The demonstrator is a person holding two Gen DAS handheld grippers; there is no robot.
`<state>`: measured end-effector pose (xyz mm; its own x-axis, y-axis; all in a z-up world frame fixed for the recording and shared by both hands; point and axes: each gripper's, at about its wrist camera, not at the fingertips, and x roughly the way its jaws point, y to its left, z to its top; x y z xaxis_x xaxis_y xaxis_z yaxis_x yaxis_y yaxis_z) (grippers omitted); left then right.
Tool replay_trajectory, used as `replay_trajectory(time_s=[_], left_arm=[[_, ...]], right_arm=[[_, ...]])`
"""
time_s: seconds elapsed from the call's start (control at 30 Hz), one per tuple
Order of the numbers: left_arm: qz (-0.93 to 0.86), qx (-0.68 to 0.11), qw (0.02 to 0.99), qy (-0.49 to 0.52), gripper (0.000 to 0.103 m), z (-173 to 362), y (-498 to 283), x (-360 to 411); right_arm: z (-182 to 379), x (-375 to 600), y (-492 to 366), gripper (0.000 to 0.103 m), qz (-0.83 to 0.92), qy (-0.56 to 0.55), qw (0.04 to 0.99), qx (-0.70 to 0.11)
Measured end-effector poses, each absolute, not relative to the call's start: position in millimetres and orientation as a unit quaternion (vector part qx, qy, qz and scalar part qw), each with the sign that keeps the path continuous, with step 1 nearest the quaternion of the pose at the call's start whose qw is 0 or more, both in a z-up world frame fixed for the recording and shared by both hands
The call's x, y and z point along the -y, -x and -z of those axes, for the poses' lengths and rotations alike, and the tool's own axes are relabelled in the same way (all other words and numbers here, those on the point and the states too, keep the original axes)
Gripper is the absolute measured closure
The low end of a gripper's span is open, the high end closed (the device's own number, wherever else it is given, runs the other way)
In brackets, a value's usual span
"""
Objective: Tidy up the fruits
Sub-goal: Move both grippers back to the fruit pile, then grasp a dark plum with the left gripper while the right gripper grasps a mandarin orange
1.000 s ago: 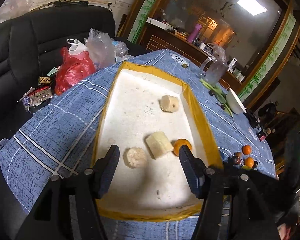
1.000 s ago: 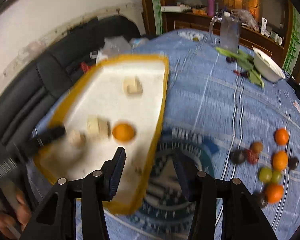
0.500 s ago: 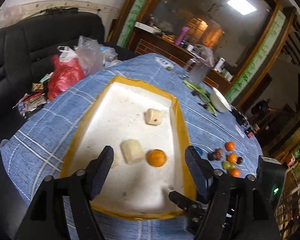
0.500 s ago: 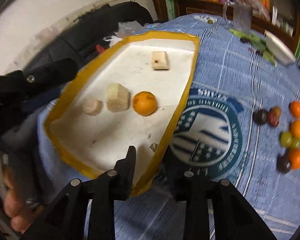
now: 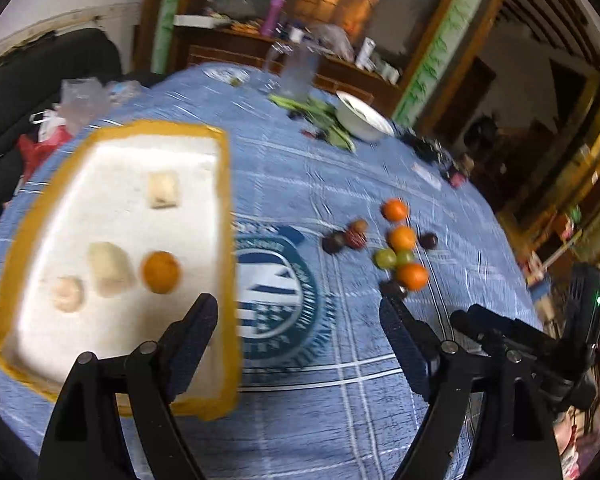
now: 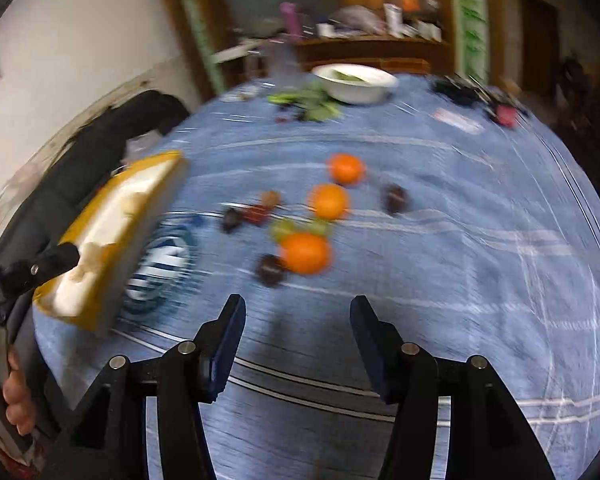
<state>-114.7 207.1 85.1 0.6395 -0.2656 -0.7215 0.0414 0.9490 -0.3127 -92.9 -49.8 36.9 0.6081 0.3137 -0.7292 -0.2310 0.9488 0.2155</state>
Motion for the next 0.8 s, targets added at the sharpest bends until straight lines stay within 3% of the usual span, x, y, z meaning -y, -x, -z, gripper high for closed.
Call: replay_trajectory(time_s=[0.37,0.43,0.5,0.57,0.8], left_arm=[[0.092,-0.436,0.888,0.113,0.021,-68.3,56.4,-171.2],[0.094,-0.442,0.884,0.118,0.031,-60.4,43.1,-167.5],[0.097,-0.451,0.879,0.12,0.054,-49.9,26.9,-163.8],[0.099,-0.456,0.875,0.125,0.061,-40.9,15.2,-161.5],[0.118,-0.451,0.877,0.115,0.063,-24.4,-4.3,-150.5]], right_arm=[[-19.1,50.1,43.4,0.044,-0.186,-0.099,0.875,-0.436],[-16.5,45.8,35.6,0.044,-0.189,-0.102,0.873,-0.437],[-13.9,44.5,29.0,0.044,-0.191,-0.105,0.872,-0.437],[-11.4,43.0,25.3,0.044,-0.192,-0.103,0.873,-0.436],[-2.1,41.7,19.4,0.044,-0.202,-0.109,0.87,-0.436]])
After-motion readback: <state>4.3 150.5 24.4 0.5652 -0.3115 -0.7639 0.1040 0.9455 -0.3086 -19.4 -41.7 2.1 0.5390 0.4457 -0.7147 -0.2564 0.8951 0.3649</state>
